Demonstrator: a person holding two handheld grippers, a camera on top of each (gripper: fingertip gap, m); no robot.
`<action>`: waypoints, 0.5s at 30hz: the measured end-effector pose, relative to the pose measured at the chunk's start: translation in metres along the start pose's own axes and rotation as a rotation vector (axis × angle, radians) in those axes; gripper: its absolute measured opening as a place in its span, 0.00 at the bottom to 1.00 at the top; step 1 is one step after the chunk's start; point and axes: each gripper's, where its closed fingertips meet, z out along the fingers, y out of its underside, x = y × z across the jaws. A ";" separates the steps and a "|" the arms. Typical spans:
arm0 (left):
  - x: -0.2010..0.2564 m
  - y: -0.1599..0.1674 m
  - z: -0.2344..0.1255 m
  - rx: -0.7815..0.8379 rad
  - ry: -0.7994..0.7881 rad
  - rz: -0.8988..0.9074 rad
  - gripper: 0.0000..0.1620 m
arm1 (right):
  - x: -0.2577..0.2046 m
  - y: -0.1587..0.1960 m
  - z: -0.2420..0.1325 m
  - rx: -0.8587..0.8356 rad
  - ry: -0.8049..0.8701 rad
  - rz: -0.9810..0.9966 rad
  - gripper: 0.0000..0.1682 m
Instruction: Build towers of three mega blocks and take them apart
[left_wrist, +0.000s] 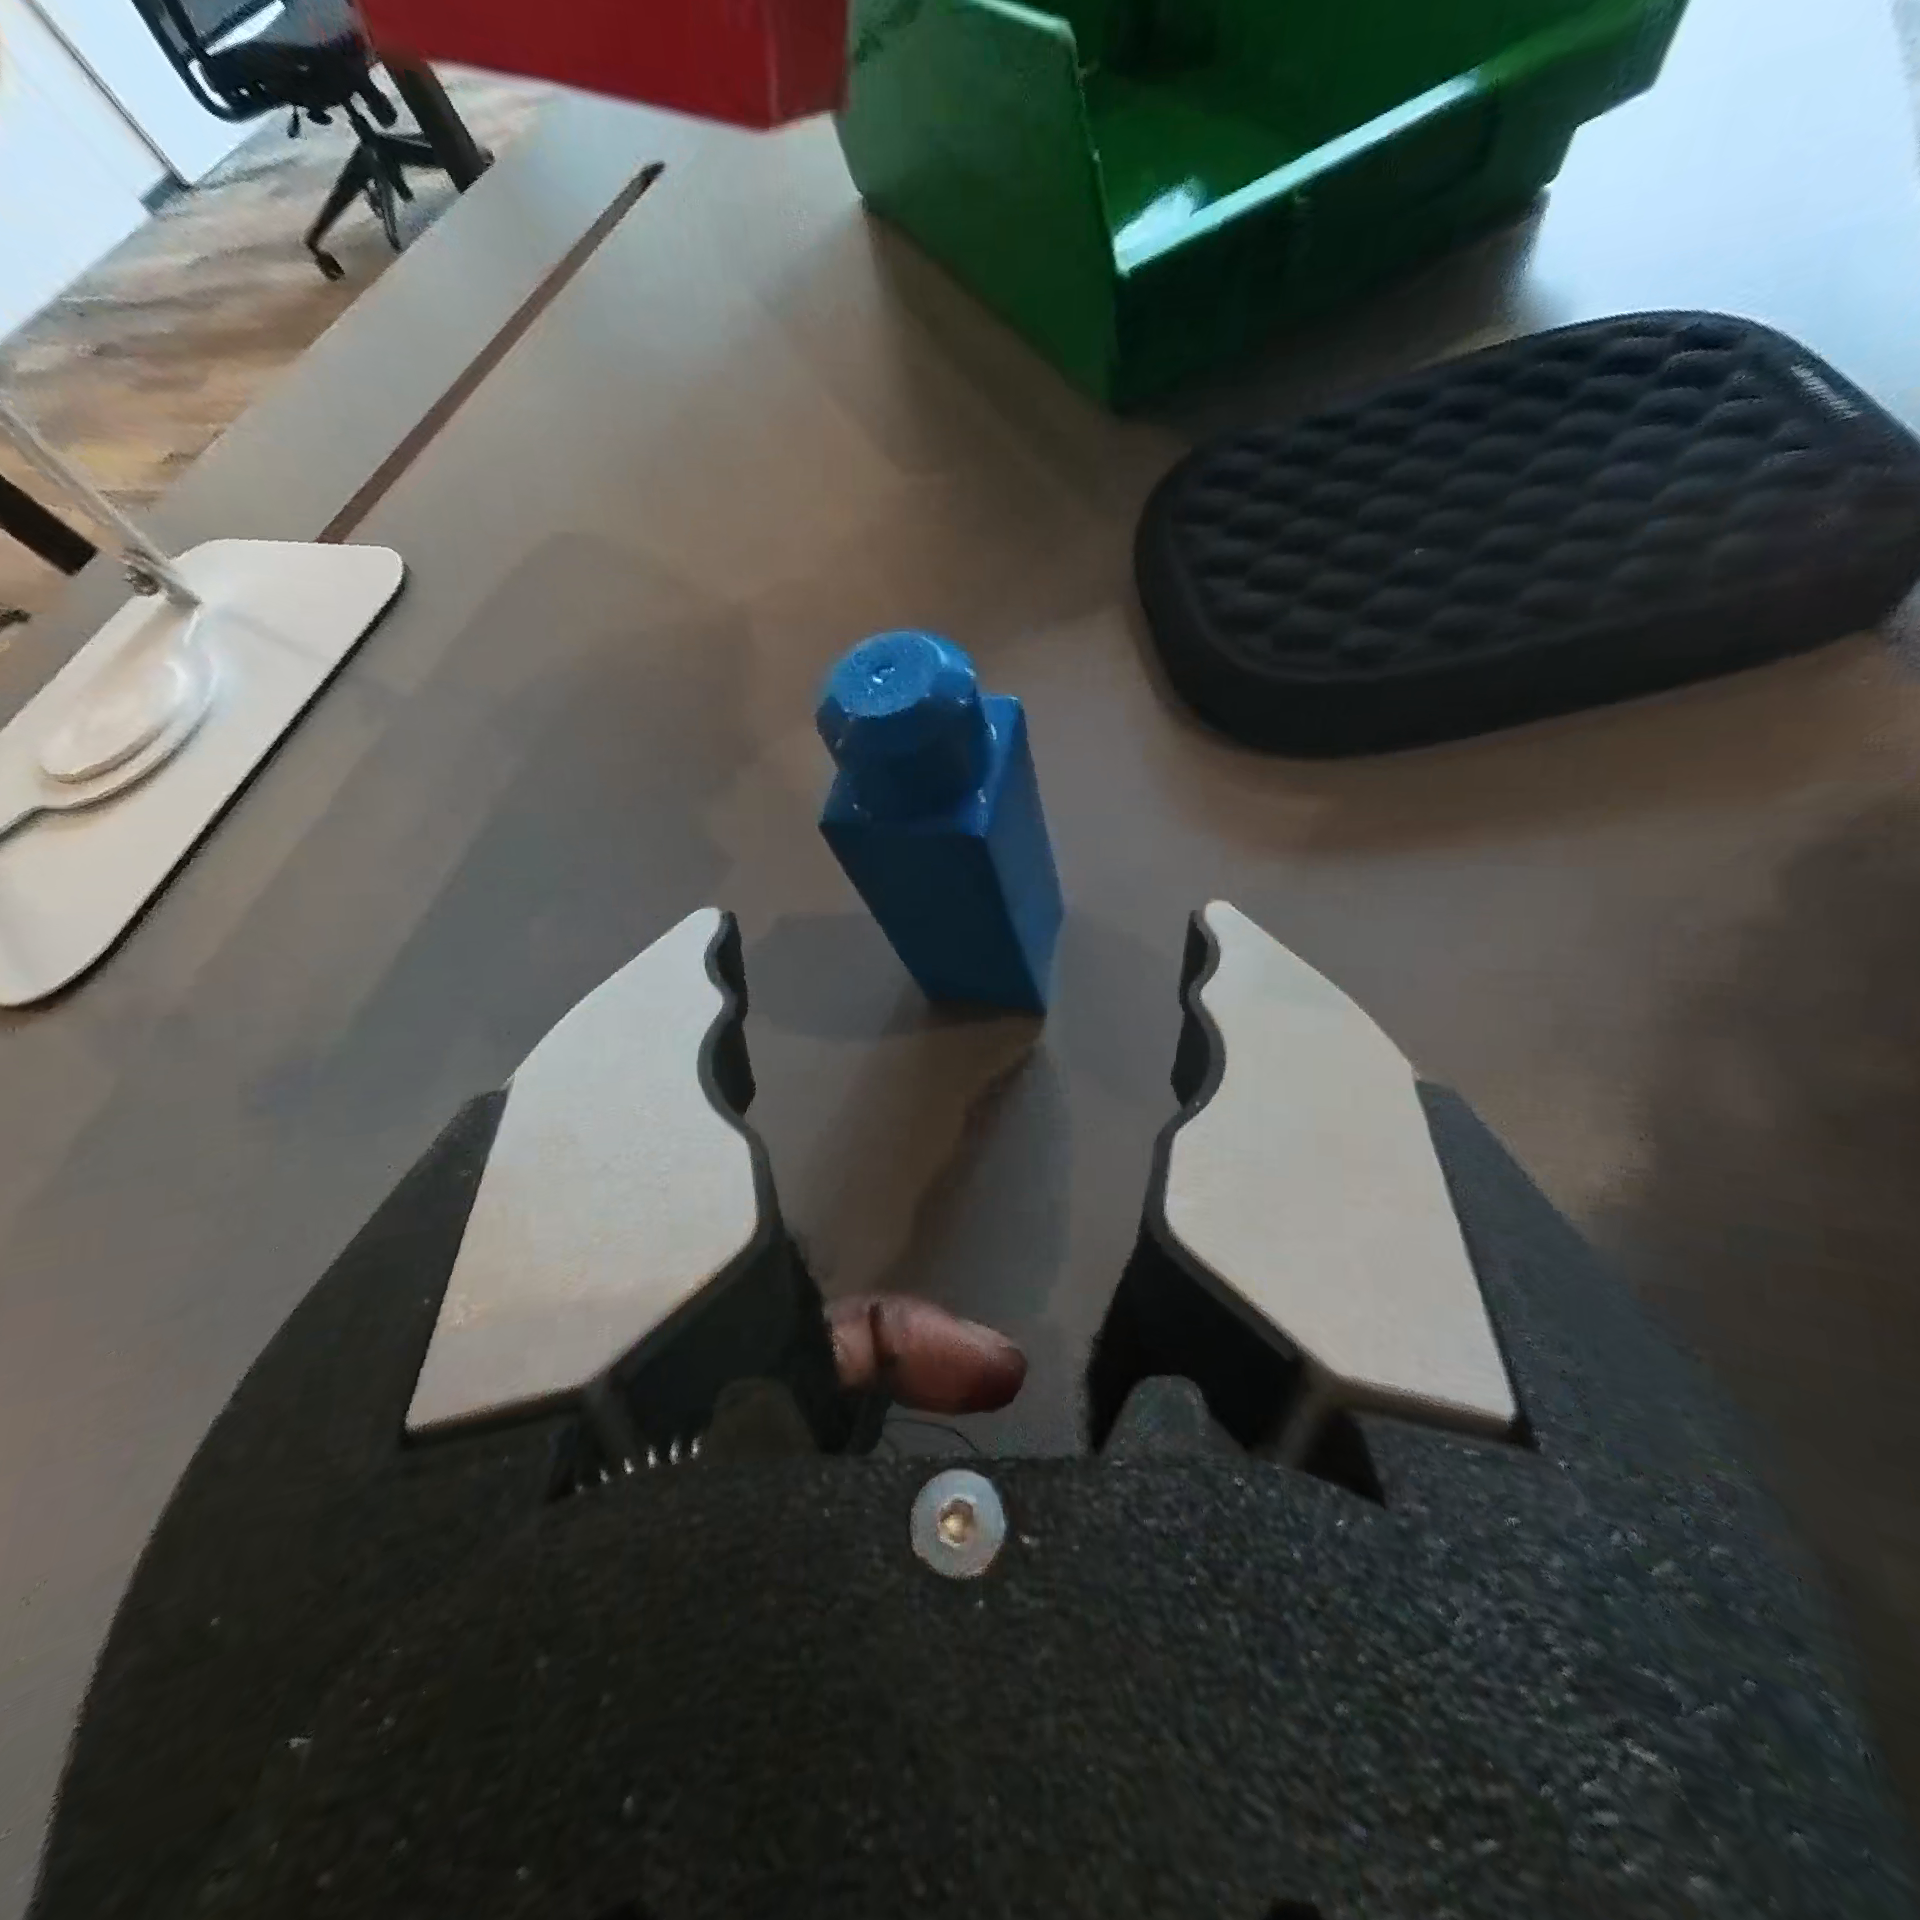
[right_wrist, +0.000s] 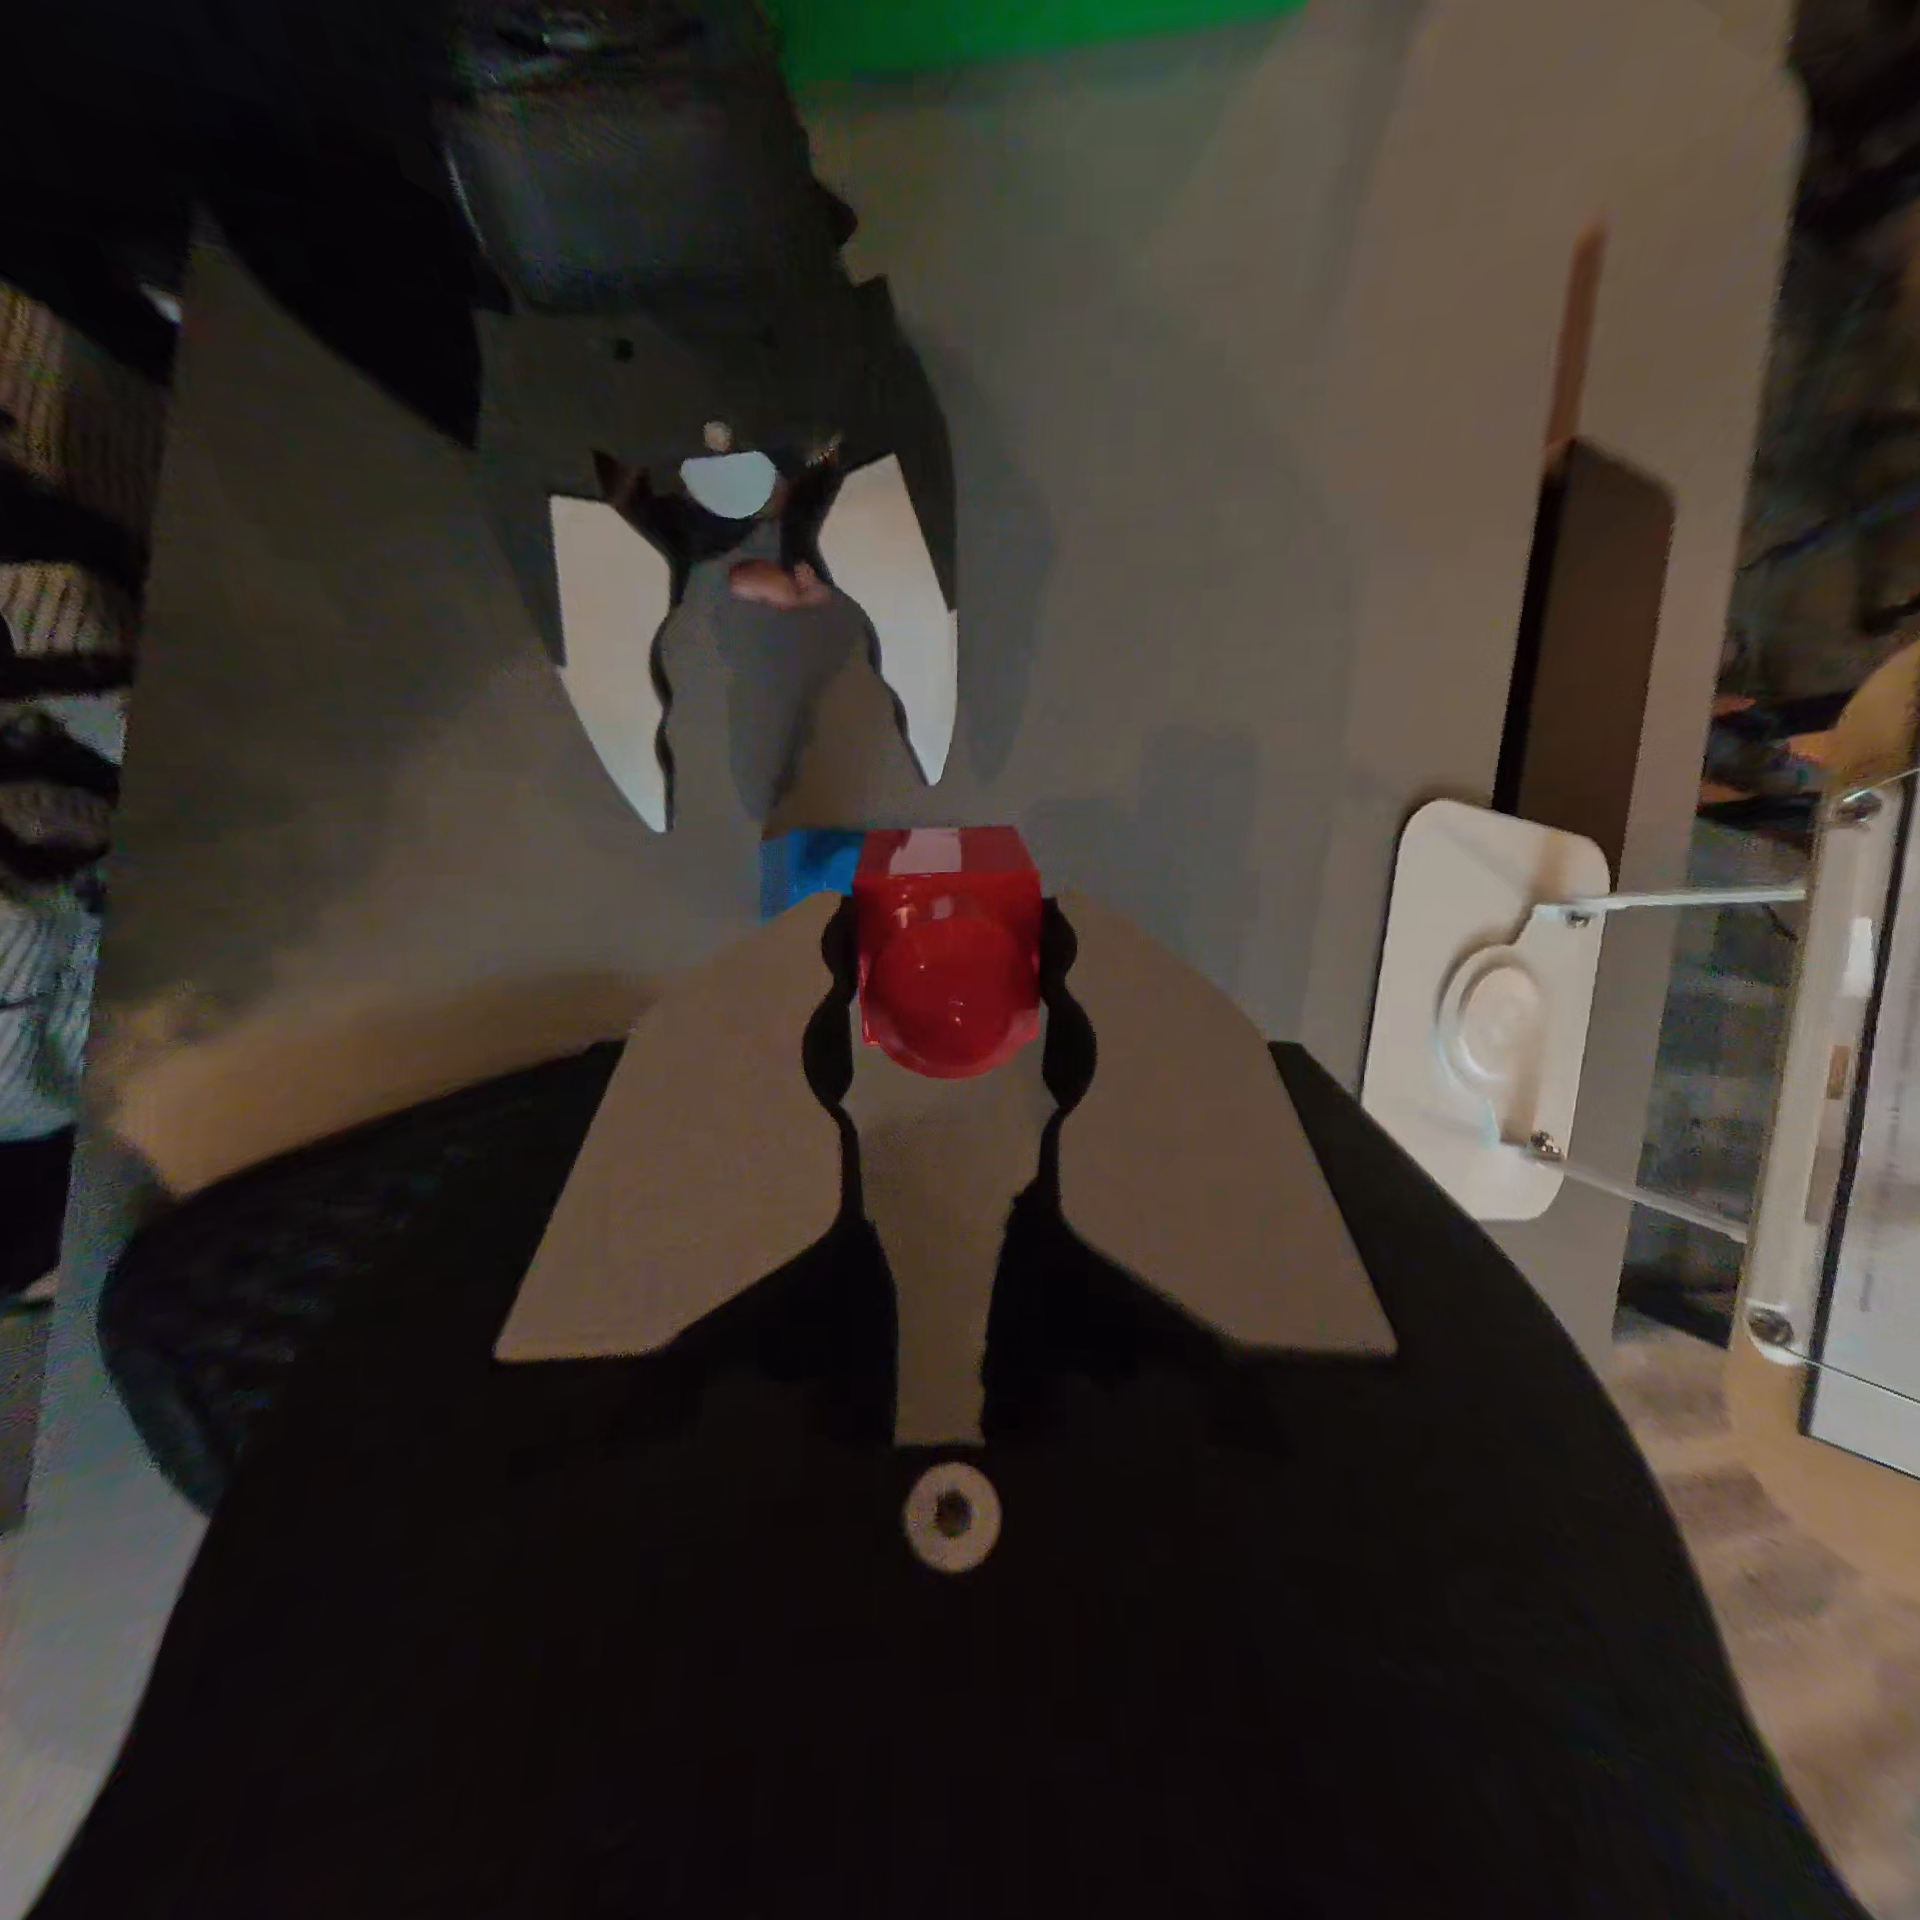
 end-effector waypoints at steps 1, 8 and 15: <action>-0.001 0.001 0.006 0.003 0.002 -0.003 0.49 | 0.000 0.003 0.001 -0.034 -0.014 -0.011 0.20; -0.009 0.005 0.030 0.033 0.005 0.026 0.44 | -0.006 0.011 0.016 -0.156 -0.099 -0.077 0.20; -0.007 0.020 0.044 -0.040 0.060 0.022 0.40 | -0.011 0.008 0.023 -0.176 -0.164 -0.093 0.20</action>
